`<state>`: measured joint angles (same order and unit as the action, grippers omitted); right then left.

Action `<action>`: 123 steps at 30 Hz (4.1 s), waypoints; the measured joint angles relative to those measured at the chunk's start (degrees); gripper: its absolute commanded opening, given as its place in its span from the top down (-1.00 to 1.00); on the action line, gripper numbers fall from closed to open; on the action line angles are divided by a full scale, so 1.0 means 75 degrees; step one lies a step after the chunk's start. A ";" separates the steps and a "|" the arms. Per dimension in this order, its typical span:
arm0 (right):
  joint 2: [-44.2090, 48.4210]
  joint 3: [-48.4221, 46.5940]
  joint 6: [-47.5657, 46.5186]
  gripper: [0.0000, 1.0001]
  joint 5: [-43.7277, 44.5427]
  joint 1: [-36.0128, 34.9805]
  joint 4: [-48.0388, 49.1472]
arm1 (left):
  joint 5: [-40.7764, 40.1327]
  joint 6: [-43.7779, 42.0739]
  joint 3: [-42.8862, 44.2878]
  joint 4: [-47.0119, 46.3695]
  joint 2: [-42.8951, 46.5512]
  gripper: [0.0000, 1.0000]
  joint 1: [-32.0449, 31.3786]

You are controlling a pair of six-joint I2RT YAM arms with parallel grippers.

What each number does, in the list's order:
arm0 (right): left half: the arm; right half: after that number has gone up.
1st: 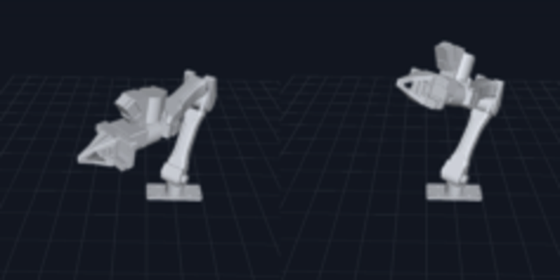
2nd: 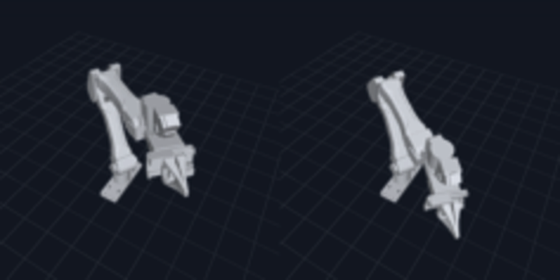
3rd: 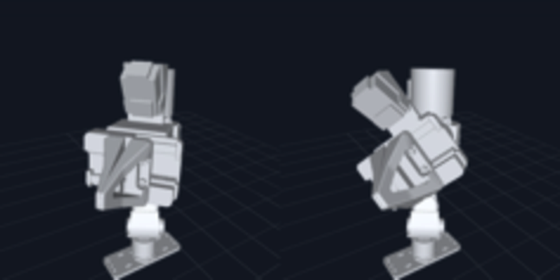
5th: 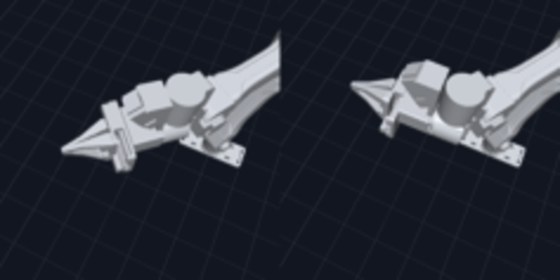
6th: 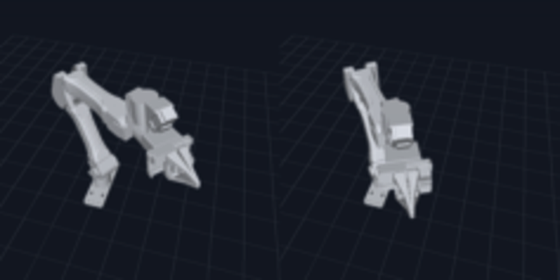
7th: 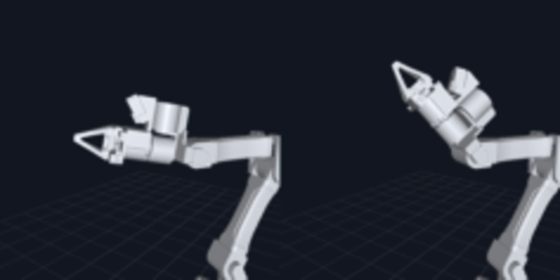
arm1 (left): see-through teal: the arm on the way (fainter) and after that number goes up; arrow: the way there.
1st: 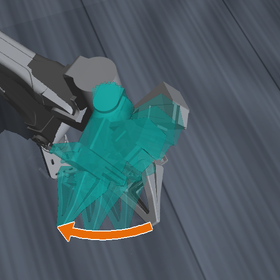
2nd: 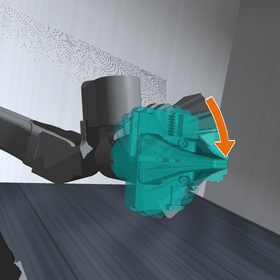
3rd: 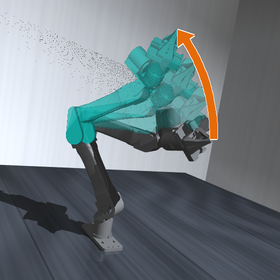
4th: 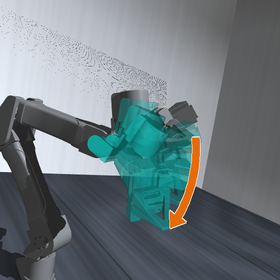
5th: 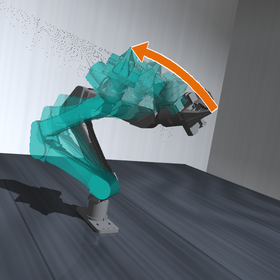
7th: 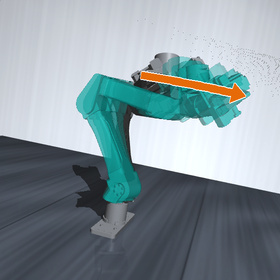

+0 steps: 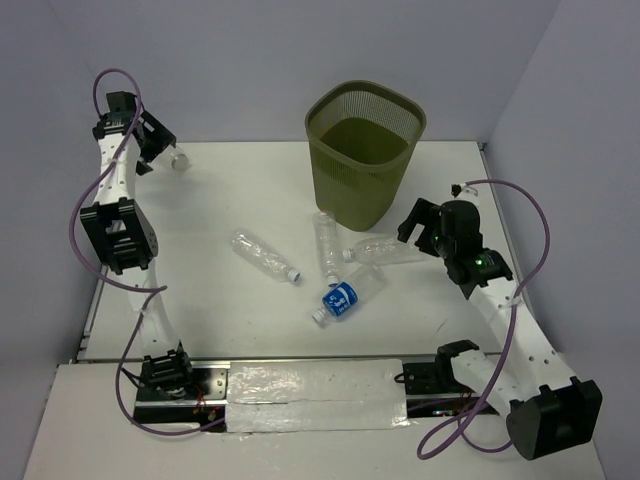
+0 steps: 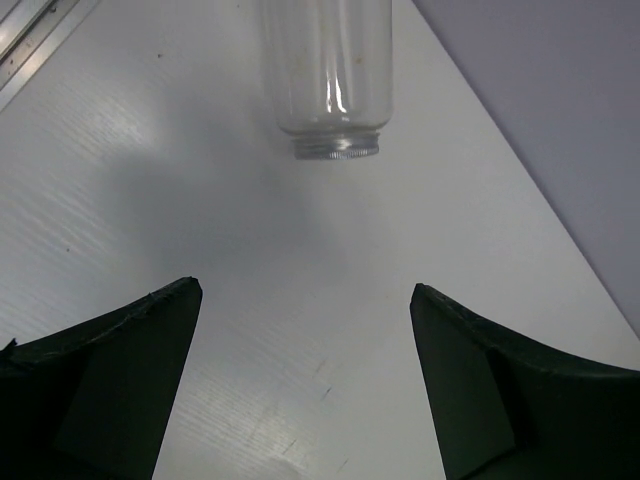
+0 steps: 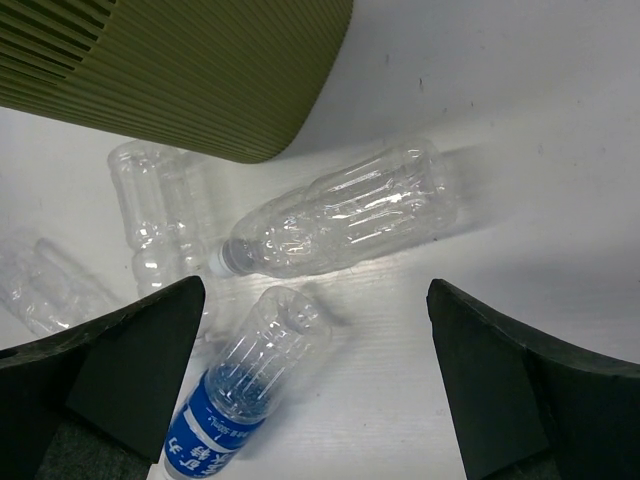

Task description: Put the plastic bottles in the bin

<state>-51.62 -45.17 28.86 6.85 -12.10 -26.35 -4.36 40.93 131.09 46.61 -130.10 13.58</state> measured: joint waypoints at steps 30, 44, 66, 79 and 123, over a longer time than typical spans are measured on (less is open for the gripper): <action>-0.0539 -0.0289 0.0035 -1.00 -0.0265 0.0000 -0.0443 | 0.0793 0.0772 0.1445 -0.2632 -0.2757 -0.98 0.0420; -0.0901 -0.0493 0.0239 -1.00 -0.0376 -0.0041 -0.0504 | 0.0781 0.0982 0.0906 -0.3625 -0.2894 -0.33 0.0379; 0.0781 -0.0487 0.0224 -1.00 0.0038 -0.0367 -0.0933 | 0.1920 -0.2022 -0.0662 -0.2124 0.3555 -0.26 -0.3468; 0.2084 -0.0268 0.0356 -1.00 0.0251 -0.0370 -0.1725 | 0.3235 -0.0953 0.0341 -0.2553 0.2296 -0.33 -0.5275; -0.0892 0.2282 0.5184 -1.00 -0.0388 0.0125 0.1711 | -0.1072 -0.1239 -0.4849 -0.2098 0.7114 -0.99 -0.5356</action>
<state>-58.30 -28.05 67.75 3.95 -11.16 -13.52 -12.40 31.64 94.72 30.87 -76.75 -26.59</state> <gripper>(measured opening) 0.997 0.994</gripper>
